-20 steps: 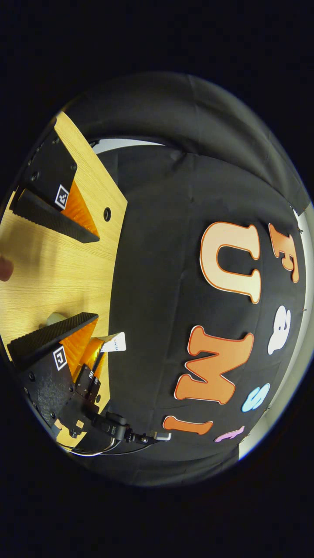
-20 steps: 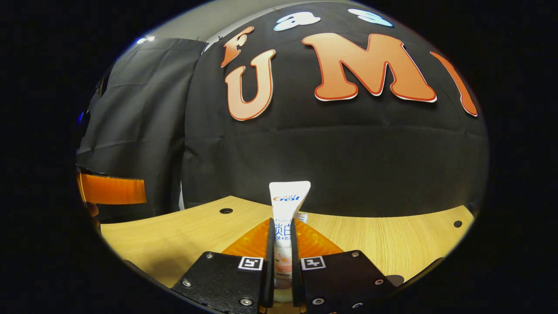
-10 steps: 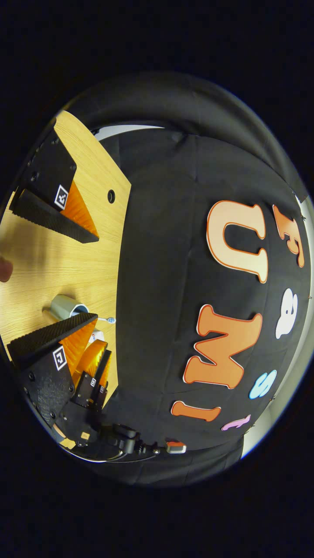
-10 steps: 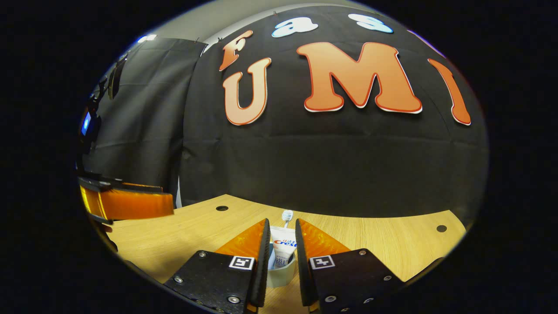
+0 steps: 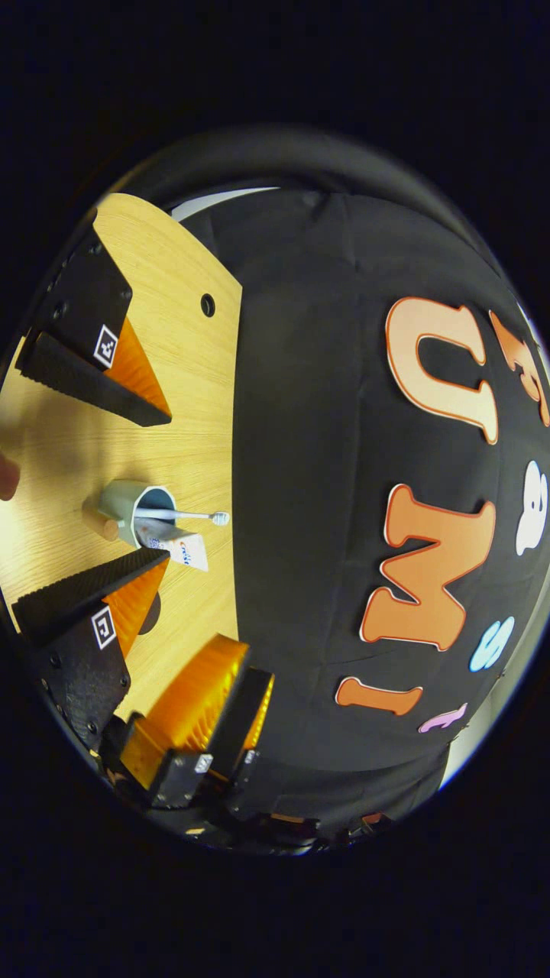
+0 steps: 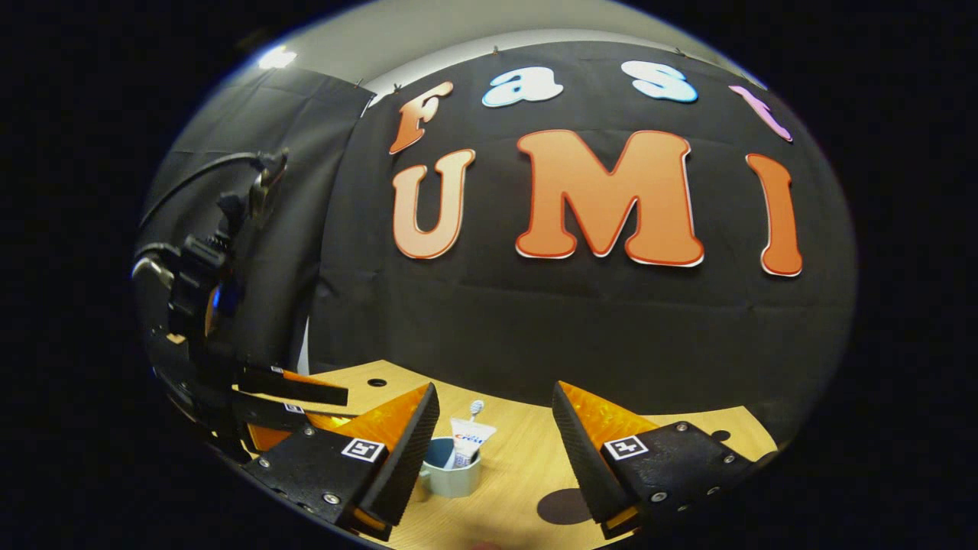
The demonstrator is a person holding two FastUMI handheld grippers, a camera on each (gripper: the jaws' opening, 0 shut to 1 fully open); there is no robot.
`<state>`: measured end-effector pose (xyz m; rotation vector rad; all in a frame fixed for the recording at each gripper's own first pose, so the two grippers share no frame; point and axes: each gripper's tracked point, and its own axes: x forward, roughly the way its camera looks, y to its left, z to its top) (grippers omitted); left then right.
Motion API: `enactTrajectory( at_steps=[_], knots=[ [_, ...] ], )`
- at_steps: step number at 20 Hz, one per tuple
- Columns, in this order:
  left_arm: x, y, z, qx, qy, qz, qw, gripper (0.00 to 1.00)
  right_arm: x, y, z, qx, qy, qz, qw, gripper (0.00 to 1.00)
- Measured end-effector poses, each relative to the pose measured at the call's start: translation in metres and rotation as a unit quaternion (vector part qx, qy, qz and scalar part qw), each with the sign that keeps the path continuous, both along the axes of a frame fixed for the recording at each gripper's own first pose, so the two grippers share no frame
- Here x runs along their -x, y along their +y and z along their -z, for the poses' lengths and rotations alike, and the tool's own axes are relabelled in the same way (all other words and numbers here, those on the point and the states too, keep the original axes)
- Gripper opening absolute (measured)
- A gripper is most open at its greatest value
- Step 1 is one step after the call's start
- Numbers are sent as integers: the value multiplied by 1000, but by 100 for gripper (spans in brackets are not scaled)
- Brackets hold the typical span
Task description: Put the toothbrush and toothpaste on the desktop into the cup, then pick up the cup and place it on the coaster on the desktop.
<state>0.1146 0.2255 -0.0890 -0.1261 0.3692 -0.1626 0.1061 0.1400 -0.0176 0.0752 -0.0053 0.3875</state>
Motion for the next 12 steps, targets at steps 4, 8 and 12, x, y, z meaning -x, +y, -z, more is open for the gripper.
enactTrajectory(
  at_steps=[4, 8, 12],
  knots=[
    [-13, -18, 20, -4, 33, 23, 999, 96, 9, -35, -3, -11, 1, 27, 1000, 90],
    [-26, -33, 36, -20, 67, 37, 997, 96, 15, -54, 6, -2, 4, 33, 999, 90],
    [-29, -44, 56, -35, 103, 48, 993, 96, 15, -73, 18, 5, 16, 43, 999, 92]
  ],
)
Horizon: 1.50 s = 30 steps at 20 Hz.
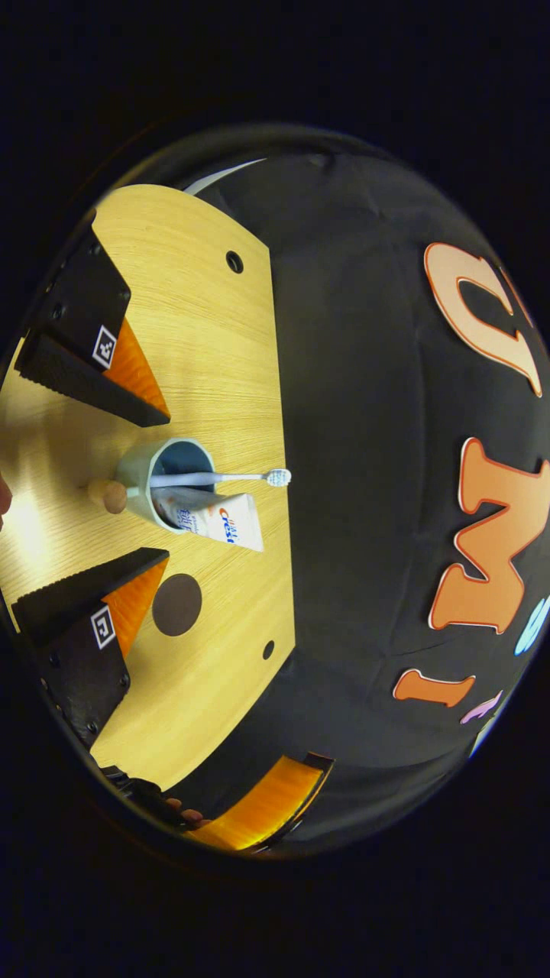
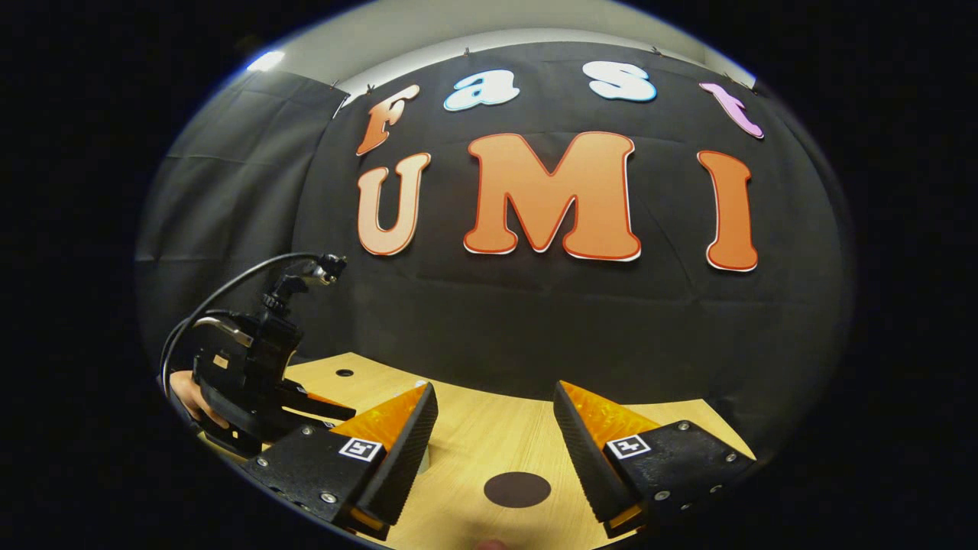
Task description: Put the toothbrush and toothpaste on the desktop into the cup, then pick up the cup and place it on the coaster on the desktop.
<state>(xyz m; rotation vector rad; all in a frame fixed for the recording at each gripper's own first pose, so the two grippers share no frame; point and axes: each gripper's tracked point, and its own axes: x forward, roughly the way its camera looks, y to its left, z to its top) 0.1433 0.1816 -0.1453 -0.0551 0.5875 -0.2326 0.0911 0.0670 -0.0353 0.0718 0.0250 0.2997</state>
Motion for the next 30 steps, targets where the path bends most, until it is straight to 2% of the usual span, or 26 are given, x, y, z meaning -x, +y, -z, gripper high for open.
enactTrajectory(
  at_steps=[5, 9, 11, 15, 16, 17, 18, 20, 21, 26, 30],
  knots=[
    [-6, -6, 36, -17, 50, 4, 999, 95, -6, -16, 15, -8, 15, 12, 1000, 91],
    [-10, -5, 59, -28, 80, -7, 996, 87, -7, -18, 26, -10, 28, 10, 999, 91],
    [-8, -3, 61, -28, 88, -14, 996, 76, -9, -17, 30, -10, 32, 9, 999, 92],
    [-2, -4, 70, -36, 103, -17, 994, 61, -9, -14, 36, -17, 38, 5, 999, 92],
    [1, -5, 73, -24, 108, -20, 994, 54, -9, -13, 37, -17, 40, 5, 999, 91],
    [4, -6, 77, -24, 113, -21, 993, 31, -9, -13, 39, -16, 41, 6, 999, 92],
    [2, -9, 79, -22, 119, -21, 992, 28, -9, -14, 41, -15, 42, 7, 999, 92],
    [6, -11, 82, -23, 122, -23, 992, 29, -8, -17, 45, -14, 45, 10, 999, 92],
    [5, -11, 80, -23, 123, -21, 992, 25, -9, -19, 46, -16, 47, 13, 999, 92],
    [3, -16, 81, -15, 112, -22, 993, 19, -9, -26, 50, -37, 53, 23, 998, 91],
    [7, -15, 71, -18, 89, -23, 996, 18, -9, -35, 51, -50, 54, 35, 997, 92]
  ],
)
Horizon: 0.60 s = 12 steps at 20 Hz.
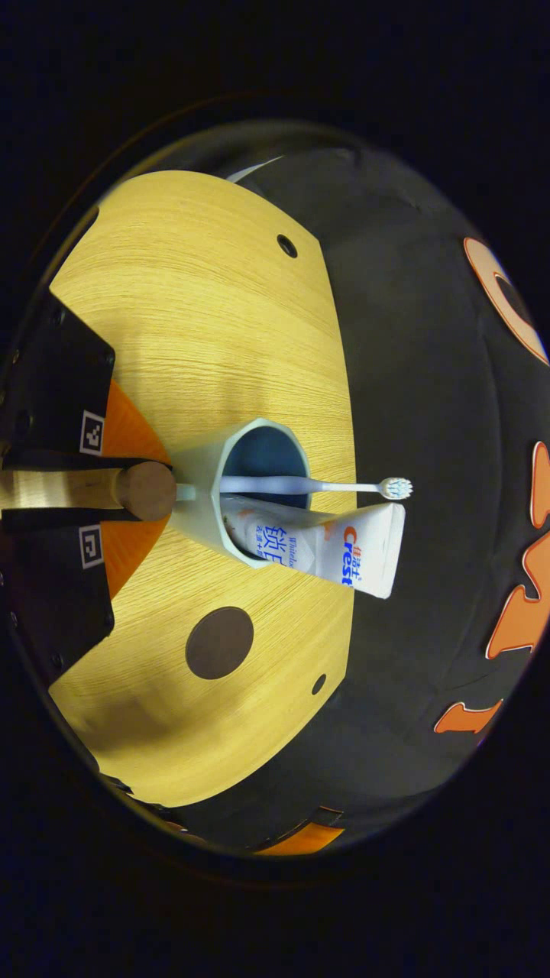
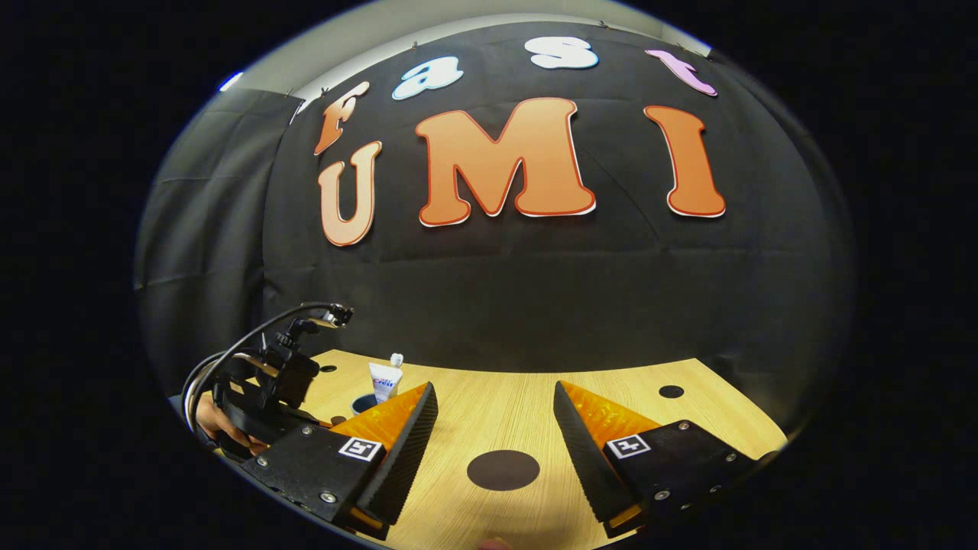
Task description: Put the toothbrush and toothpaste on the desktop into the cup, then pick up the cup and place it on the coaster on the desktop.
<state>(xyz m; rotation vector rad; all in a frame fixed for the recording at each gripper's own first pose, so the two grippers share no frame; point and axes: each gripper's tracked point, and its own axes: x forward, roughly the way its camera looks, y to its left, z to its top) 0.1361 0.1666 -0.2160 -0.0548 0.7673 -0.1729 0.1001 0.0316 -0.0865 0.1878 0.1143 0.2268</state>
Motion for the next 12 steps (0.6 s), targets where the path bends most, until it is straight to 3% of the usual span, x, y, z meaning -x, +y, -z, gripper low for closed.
enactTrajectory(
  at_steps=[8, 12],
  knots=[
    [3, 7, -2, -12, 9, 2, 1000, 18, 3, -7, 1, -10, 4, 11, 1000, 92],
    [4, 8, 0, -17, 24, 5, 1000, 24, 11, -9, -4, -7, 3, 13, 1000, 92]
  ],
)
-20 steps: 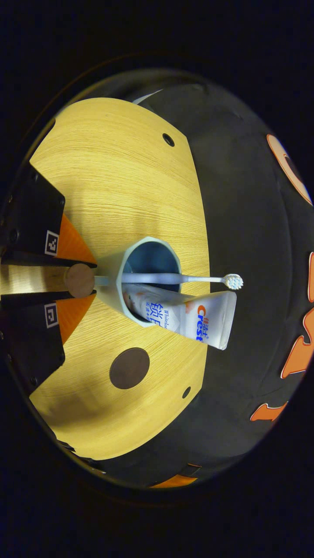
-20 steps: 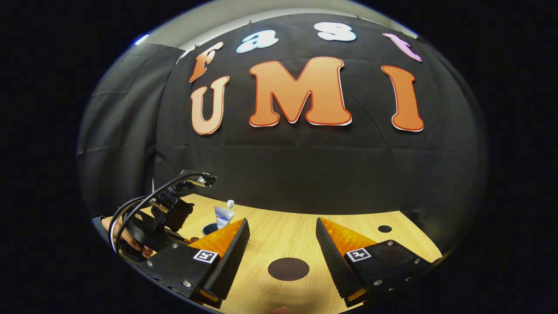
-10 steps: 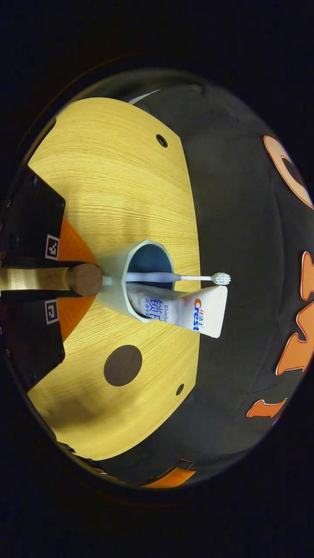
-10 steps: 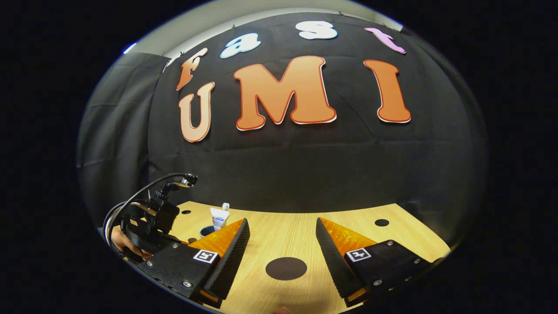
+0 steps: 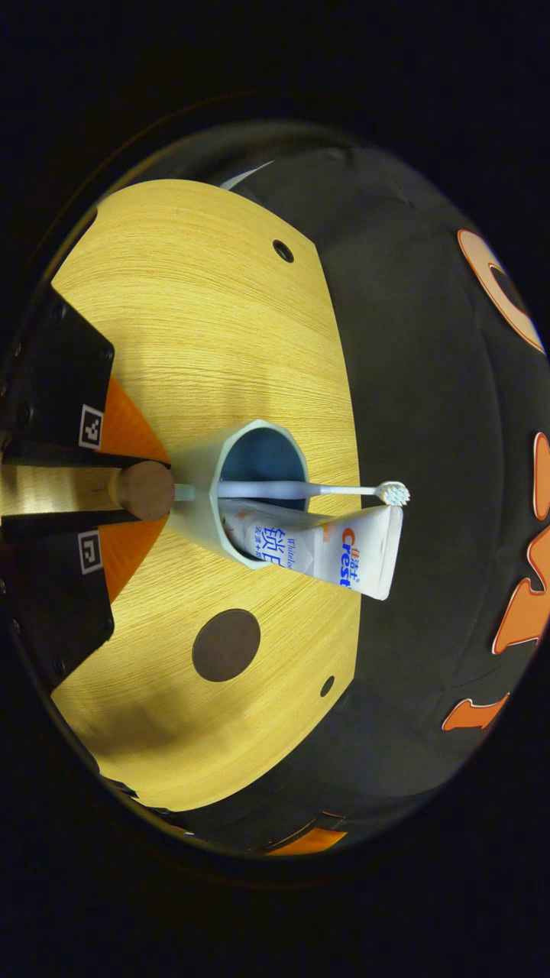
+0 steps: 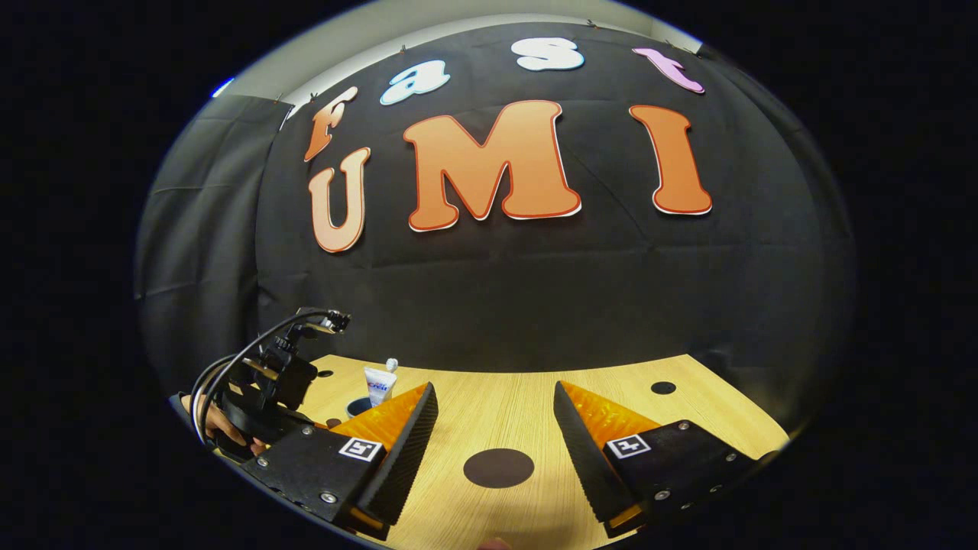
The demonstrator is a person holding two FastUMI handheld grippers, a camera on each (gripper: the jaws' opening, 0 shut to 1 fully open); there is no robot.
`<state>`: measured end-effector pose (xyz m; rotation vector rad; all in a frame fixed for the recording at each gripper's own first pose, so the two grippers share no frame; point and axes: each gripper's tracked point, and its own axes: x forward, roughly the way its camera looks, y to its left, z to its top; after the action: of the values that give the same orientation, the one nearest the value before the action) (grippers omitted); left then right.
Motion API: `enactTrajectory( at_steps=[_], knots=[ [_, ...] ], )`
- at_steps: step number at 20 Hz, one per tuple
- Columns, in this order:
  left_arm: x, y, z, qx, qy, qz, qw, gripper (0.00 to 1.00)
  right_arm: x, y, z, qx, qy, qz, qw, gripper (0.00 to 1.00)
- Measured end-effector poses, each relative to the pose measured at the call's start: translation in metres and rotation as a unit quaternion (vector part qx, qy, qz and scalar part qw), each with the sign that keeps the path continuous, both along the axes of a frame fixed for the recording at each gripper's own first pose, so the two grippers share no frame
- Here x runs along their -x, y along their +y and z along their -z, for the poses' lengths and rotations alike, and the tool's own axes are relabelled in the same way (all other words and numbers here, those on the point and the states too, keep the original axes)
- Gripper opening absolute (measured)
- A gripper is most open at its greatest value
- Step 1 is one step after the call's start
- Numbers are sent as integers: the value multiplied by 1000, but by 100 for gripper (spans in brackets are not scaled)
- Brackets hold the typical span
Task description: Put the toothbrush and toothpaste on the desktop into the cup, then pick up the cup and place it on the coaster on the desktop.
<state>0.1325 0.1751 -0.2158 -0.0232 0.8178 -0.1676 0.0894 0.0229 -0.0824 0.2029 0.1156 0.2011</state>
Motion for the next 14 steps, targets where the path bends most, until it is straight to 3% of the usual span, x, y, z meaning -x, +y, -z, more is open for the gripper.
enactTrajectory(
  at_steps=[3, 8, 9, 10, 14],
  knots=[
    [-5, -2, -7, 5, 14, 4, 1000, 26, 12, -1, -6, 6, -6, 0, 1000, 92],
    [-8, -3, -40, -28, 2, 23, 999, 33, 29, -4, -20, -3, -16, -1, 1000, 92],
    [-6, -6, -46, -30, 6, 30, 999, 34, 32, -5, -21, -5, -14, -1, 1000, 96],
    [-6, -8, -48, -28, 17, 37, 999, 36, 38, -6, -20, -6, -11, -1, 1000, 91],
    [-18, -16, -30, -38, 45, 59, 997, 35, 61, -15, -23, -3, -12, 5, 1000, 91]
  ],
)
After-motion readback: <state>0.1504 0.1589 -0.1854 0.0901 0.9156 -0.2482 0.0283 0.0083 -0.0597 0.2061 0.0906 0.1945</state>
